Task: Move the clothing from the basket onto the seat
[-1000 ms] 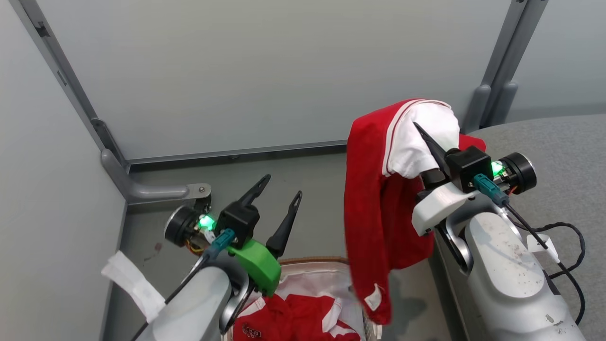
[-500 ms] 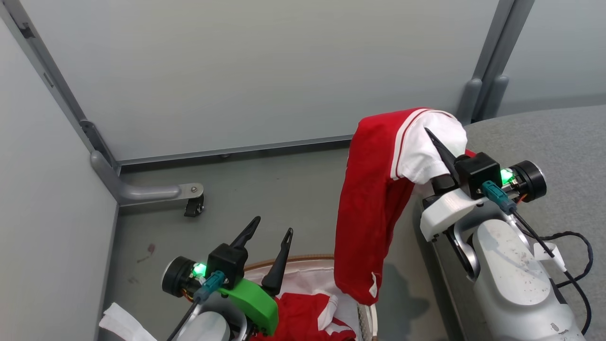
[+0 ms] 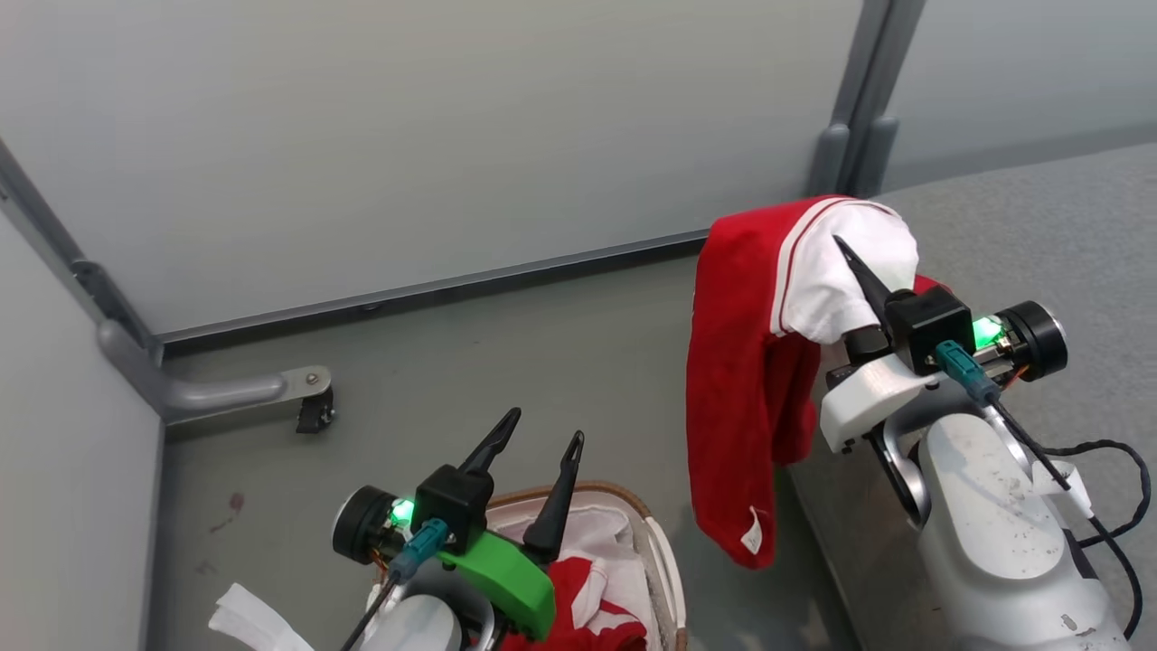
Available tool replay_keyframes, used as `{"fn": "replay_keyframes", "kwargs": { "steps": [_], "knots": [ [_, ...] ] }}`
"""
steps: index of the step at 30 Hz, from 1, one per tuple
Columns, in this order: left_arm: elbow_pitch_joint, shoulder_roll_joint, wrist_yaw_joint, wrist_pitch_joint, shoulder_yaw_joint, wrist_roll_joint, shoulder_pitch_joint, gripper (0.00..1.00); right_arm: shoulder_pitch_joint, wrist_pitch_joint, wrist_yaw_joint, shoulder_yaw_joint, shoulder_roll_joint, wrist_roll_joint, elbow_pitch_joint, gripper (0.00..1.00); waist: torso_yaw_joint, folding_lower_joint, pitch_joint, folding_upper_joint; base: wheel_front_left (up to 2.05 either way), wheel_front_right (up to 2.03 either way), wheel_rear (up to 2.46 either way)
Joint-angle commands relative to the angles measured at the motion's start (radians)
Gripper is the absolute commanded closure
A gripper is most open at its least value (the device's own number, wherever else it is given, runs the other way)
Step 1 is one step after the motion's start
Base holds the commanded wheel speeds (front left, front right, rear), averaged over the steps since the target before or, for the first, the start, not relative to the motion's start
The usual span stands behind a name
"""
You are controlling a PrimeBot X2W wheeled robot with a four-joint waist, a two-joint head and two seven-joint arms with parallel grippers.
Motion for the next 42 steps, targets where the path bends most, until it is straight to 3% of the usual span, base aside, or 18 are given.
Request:
{"fn": "replay_keyframes", "kwargs": {
  "steps": [1, 10, 19, 28, 42],
  "knots": [
    [-0.009, -0.002, -0.005, -0.001, 0.001, 0.013, 0.012, 0.00, 0.005, -0.002, -0.001, -0.010, -0.004, -0.016, -0.011, 1.00, -0.063, 0.0000, 0.017, 0.0000, 0.00, 0.00, 0.00],
    [-0.043, -0.009, -0.011, -0.001, -0.028, -0.001, -0.012, 0.00, 0.014, -0.002, -0.001, -0.070, -0.003, -0.059, -0.031, 1.00, -0.196, 0.0000, 0.053, 0.0000, 0.00, 0.00, 0.00],
    [-0.052, -0.008, -0.012, -0.001, -0.062, -0.005, -0.047, 0.00, -0.001, -0.002, -0.001, -0.094, -0.004, -0.086, -0.042, 1.00, -0.254, 0.0000, 0.107, 0.0000, 0.00, 0.00, 0.00],
    [-0.042, -0.008, -0.013, -0.001, -0.076, 0.023, -0.096, 0.00, -0.121, -0.002, -0.001, -0.118, -0.050, -0.063, -0.029, 1.00, -0.228, 0.0000, 0.201, 0.0000, 0.00, 0.00, 0.00],
    [-0.099, 0.027, -0.014, -0.001, -0.104, 0.084, -0.256, 0.00, -0.600, 0.000, -0.001, -0.268, -0.302, -0.060, 0.059, 1.00, -0.121, 0.0000, 0.521, 0.0000, 0.00, 0.00, 0.00]
  ]
}}
